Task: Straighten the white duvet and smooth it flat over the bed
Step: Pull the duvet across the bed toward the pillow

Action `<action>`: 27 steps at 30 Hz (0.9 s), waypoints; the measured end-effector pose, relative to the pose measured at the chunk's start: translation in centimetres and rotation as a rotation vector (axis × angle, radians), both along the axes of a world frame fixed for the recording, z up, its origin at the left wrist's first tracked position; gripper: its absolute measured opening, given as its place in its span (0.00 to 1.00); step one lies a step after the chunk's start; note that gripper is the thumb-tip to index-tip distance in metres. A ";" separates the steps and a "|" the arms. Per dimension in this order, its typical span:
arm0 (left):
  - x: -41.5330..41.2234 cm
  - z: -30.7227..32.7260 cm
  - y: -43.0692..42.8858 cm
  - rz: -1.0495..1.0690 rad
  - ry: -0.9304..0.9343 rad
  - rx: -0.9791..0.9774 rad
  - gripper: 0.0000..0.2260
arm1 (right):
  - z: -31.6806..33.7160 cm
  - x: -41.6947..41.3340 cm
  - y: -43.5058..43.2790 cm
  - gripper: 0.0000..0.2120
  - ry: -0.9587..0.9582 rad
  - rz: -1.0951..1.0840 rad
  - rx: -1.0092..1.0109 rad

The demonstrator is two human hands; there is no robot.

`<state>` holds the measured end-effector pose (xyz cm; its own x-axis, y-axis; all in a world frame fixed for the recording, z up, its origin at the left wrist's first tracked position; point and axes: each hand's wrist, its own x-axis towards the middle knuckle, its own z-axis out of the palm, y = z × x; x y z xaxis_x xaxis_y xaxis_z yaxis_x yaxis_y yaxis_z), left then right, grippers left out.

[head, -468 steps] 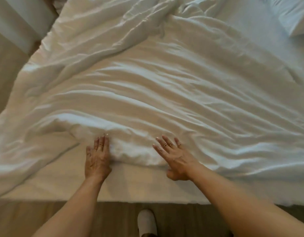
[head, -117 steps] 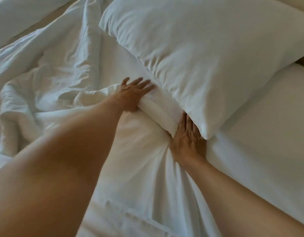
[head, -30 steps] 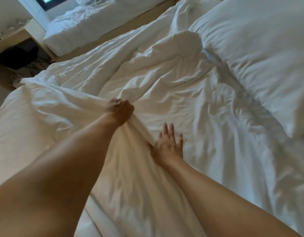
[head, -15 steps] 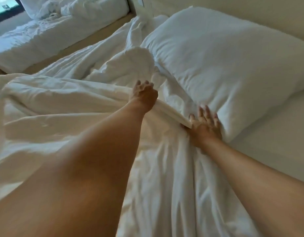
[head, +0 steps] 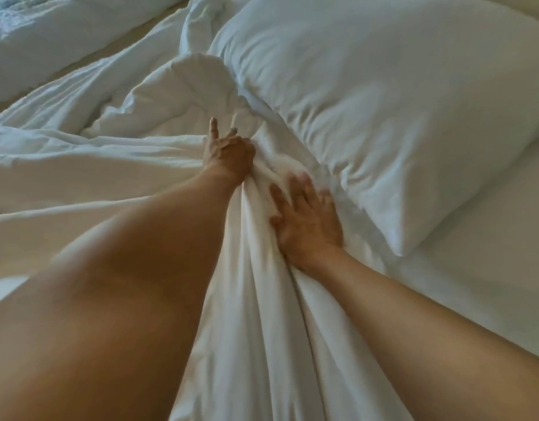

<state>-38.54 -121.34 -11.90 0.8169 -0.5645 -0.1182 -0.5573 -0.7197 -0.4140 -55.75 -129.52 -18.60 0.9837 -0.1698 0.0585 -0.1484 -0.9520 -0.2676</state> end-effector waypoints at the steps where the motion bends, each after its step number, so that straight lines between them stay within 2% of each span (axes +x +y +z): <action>1: -0.1 -1.3 0.2 0.004 0.002 -0.063 0.20 | -1.3 0.2 -0.9 0.27 0.063 -0.083 0.016; 4: 0.4 -5.2 1.1 0.059 -0.027 -0.312 0.22 | -3.9 1.5 -2.4 0.27 0.014 -0.184 0.018; 7: 0.9 -7.3 1.9 0.172 -0.052 -0.439 0.27 | -4.6 2.4 -2.3 0.28 0.001 -0.214 -0.001; 10: 0.6 -6.7 2.7 0.285 -0.053 -0.527 0.34 | -4.9 2.5 -2.6 0.28 -0.009 -0.231 0.003; 15: -1.8 -4.3 7.3 0.308 0.071 -0.505 0.32 | -4.8 2.6 -2.7 0.27 0.022 -0.213 0.018; 20: -8.7 -3.3 14.4 0.290 0.230 -0.427 0.29 | -0.7 1.7 -1.2 0.28 0.136 -0.245 0.054; 22: -11.5 -3.5 16.0 0.351 0.281 -0.433 0.29 | 1.6 0.3 1.6 0.30 0.059 -0.122 0.047; 24: -14.8 -3.7 17.1 0.417 0.322 -0.437 0.28 | 3.2 -2.0 5.7 0.32 -0.062 0.178 0.076; 25: -16.8 -3.8 17.7 0.430 0.340 -0.418 0.28 | 3.4 -3.5 7.7 0.32 -0.060 0.340 0.079; 27: -21.3 -3.6 19.3 0.475 0.382 -0.394 0.27 | 3.1 -6.8 10.4 0.36 0.149 0.552 0.009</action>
